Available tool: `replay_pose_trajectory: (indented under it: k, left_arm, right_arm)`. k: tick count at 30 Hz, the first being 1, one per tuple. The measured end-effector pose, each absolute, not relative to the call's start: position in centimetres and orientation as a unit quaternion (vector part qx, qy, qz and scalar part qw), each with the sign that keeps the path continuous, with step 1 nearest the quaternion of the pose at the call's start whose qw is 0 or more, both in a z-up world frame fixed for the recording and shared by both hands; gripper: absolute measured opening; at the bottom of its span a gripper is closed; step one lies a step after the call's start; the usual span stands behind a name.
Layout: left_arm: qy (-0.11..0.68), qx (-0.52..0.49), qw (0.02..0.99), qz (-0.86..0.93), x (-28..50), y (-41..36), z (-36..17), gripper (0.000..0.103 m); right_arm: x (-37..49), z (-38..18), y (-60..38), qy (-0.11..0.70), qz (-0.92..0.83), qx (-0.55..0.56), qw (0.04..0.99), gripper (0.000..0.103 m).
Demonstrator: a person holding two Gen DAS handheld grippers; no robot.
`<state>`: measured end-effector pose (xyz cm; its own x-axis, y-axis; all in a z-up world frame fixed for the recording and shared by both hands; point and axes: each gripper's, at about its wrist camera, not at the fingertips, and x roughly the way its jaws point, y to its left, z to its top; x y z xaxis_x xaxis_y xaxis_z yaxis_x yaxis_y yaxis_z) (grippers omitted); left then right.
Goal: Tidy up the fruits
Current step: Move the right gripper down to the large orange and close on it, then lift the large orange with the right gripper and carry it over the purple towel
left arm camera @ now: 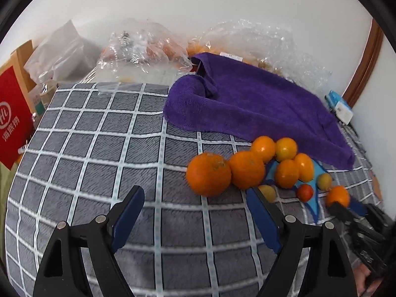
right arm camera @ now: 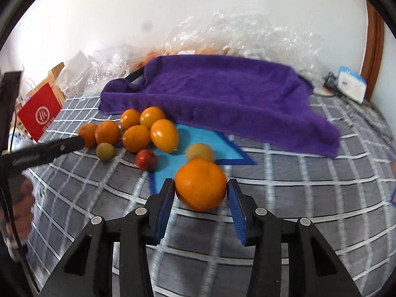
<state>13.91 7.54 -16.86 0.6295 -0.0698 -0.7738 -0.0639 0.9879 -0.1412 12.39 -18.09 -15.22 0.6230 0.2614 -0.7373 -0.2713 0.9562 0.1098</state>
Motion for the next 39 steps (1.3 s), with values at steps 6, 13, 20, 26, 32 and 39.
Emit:
replay_pose_trajectory:
  k: [6,13,20,26,32,39]
  left_arm:
    - [0.43,-0.056,0.901,0.006,15.2,6.8,-17.4,0.082]
    - [0.419,-0.04,0.907,-0.004,15.6,6.1,-18.0,0.052]
    - [0.403,-0.105,0.909,-0.02,14.8,8.2,-18.0,0.039]
    - [0.402,-0.113,0.908,-0.018,14.4,8.3,-18.1,0.04]
    - [0.405,-0.104,0.908,-0.023,14.6,8.0,-18.1,0.048]
    - [0.397,-0.121,0.91,-0.02,14.3,8.5,-17.9,0.039]
  right_arm:
    - [12.1,-14.8,-19.9,0.396,0.155,-0.009,0.905,0.044]
    - [13.2,-16.3,-19.0,0.429,0.157,-0.012,0.889,0.046]
    - [13.4,-16.3,-19.7,0.429,0.167,0.014,0.887,0.042]
    - [13.3,-16.3,-19.9,0.43,0.17,0.023,0.887,0.042]
    - [13.4,-16.4,-20.4,0.43,0.178,0.04,0.884,0.042]
    - [13.4,-16.4,-20.4,0.428,0.178,0.042,0.885,0.042]
